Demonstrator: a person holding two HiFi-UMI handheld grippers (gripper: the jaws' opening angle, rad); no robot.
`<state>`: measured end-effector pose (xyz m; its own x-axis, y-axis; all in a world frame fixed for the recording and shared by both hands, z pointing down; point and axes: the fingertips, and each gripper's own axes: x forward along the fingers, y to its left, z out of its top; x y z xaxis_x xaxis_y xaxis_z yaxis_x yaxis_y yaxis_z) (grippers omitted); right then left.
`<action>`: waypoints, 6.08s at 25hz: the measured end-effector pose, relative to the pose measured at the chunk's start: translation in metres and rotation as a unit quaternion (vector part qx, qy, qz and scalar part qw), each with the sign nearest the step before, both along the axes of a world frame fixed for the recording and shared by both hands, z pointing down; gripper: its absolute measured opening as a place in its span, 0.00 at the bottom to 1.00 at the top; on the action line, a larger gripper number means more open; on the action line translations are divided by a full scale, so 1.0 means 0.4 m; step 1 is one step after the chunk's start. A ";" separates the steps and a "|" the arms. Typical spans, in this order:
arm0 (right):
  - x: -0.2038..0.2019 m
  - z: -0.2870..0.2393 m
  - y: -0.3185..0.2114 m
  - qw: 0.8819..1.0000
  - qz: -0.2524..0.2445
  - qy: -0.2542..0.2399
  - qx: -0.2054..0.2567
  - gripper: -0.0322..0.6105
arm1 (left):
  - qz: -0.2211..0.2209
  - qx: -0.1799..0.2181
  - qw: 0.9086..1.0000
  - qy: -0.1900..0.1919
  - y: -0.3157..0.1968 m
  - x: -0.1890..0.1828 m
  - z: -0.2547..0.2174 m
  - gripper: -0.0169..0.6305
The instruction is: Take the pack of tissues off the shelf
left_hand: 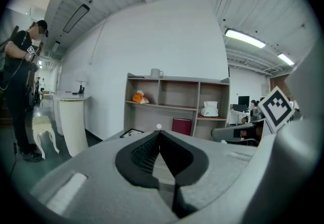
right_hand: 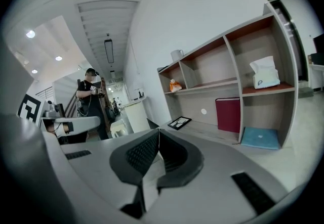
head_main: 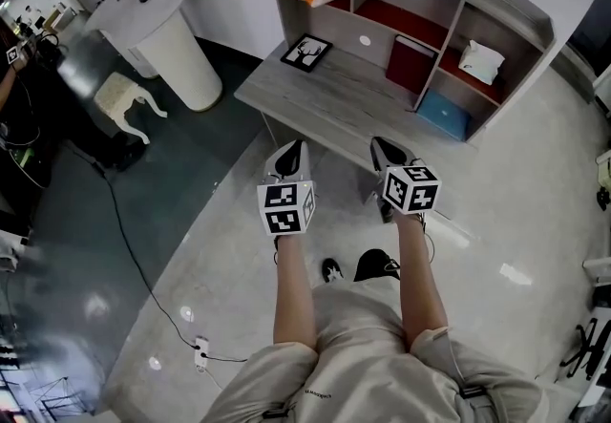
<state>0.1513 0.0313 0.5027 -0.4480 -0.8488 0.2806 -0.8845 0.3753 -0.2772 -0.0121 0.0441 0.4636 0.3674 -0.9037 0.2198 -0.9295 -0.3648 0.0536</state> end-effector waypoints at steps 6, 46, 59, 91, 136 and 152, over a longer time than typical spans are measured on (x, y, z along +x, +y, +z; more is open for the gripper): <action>-0.023 0.034 -0.006 1.000 0.003 -0.003 -0.014 0.08 | -0.002 -0.013 1.000 0.003 0.005 -0.032 0.034 0.04; -0.155 -0.046 -0.561 0.998 0.010 -0.045 0.033 0.07 | 0.006 -0.004 1.000 -0.001 -0.531 -0.132 -0.010 0.04; -0.172 -0.100 -0.727 0.988 0.032 -0.149 0.024 0.07 | 0.004 0.022 1.000 0.003 -0.687 -0.193 -0.106 0.04; -0.271 -0.073 -1.007 0.989 0.002 -0.135 0.055 0.07 | 0.071 -0.035 0.996 -0.030 -1.024 -0.251 0.020 0.04; -0.248 -0.172 -1.355 0.951 0.249 0.177 0.042 0.49 | 0.381 0.014 0.924 -0.037 -1.436 -0.066 -0.070 0.04; -0.254 -0.154 -1.317 0.947 0.275 0.157 0.042 0.16 | 0.388 0.004 0.921 -0.038 -1.412 -0.086 -0.045 0.04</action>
